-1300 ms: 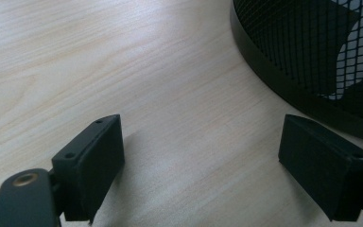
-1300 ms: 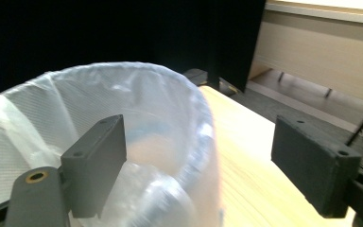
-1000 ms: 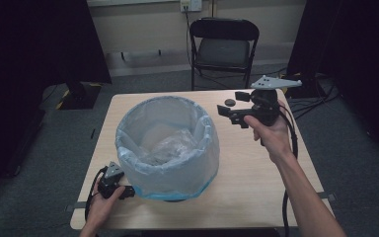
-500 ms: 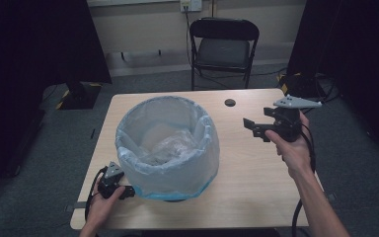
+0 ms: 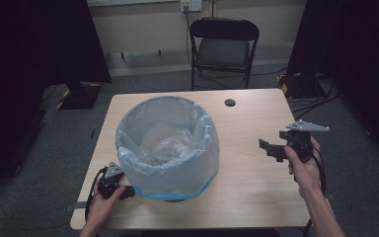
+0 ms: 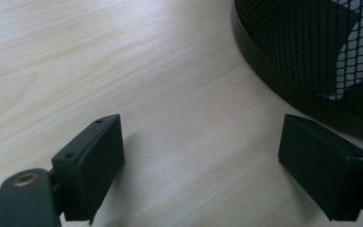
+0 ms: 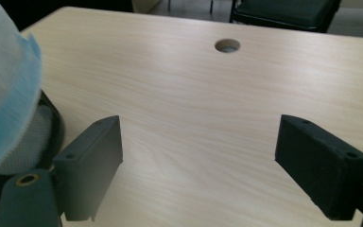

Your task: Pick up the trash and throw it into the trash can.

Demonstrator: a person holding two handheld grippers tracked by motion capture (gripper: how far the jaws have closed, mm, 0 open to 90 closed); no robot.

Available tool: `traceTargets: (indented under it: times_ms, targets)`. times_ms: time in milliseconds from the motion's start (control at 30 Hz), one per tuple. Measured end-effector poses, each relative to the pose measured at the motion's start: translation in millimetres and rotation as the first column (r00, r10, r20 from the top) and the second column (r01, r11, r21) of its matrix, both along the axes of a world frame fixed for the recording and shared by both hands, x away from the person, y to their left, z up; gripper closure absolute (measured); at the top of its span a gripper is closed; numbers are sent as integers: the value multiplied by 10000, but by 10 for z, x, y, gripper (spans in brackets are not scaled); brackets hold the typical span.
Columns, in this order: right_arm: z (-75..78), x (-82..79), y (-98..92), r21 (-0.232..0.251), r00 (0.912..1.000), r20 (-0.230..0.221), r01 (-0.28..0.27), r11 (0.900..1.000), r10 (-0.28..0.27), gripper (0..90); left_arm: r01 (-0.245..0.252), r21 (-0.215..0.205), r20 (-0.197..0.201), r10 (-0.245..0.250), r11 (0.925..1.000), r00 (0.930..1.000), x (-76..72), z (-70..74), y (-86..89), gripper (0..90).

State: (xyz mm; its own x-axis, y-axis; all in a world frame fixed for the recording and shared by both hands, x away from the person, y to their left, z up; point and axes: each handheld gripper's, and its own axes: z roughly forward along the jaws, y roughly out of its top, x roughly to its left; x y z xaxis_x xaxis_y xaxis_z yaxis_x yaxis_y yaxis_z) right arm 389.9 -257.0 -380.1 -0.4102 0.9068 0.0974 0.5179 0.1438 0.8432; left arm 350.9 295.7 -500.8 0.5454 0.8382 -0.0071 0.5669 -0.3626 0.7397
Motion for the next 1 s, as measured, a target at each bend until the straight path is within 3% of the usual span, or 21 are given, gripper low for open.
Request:
traceTargets:
  times_ms: [200,267,467,667,800,1000]
  targets:
    - [-375,-51,-123,-369,9955,-599,714,9968,-735,150,-7,102,56,6,9999,10000,-3,3,3,146]
    - [-418,-54,-139,-406,9945,-660,787,9961,-812,150,-17,4,-3,17,10000,10000,-6,0,-1,146]
    - [-783,-99,-263,-720,9860,-1302,954,9928,-1042,150,-47,49,28,47,10000,10000,-8,2,0,146]
    - [-936,-104,-307,-1133,9772,-1603,1220,9860,-1393,148,-46,45,33,46,10000,10000,-8,2,-1,147]
    - [-1076,-82,-294,-1654,9703,-1782,1346,9770,-1639,148,-46,50,27,46,10000,10000,-8,2,0,146]
    - [-1138,-77,-260,-1841,9710,-1724,1337,9738,-1659,141,-44,42,26,44,10000,10000,-8,2,0,146]
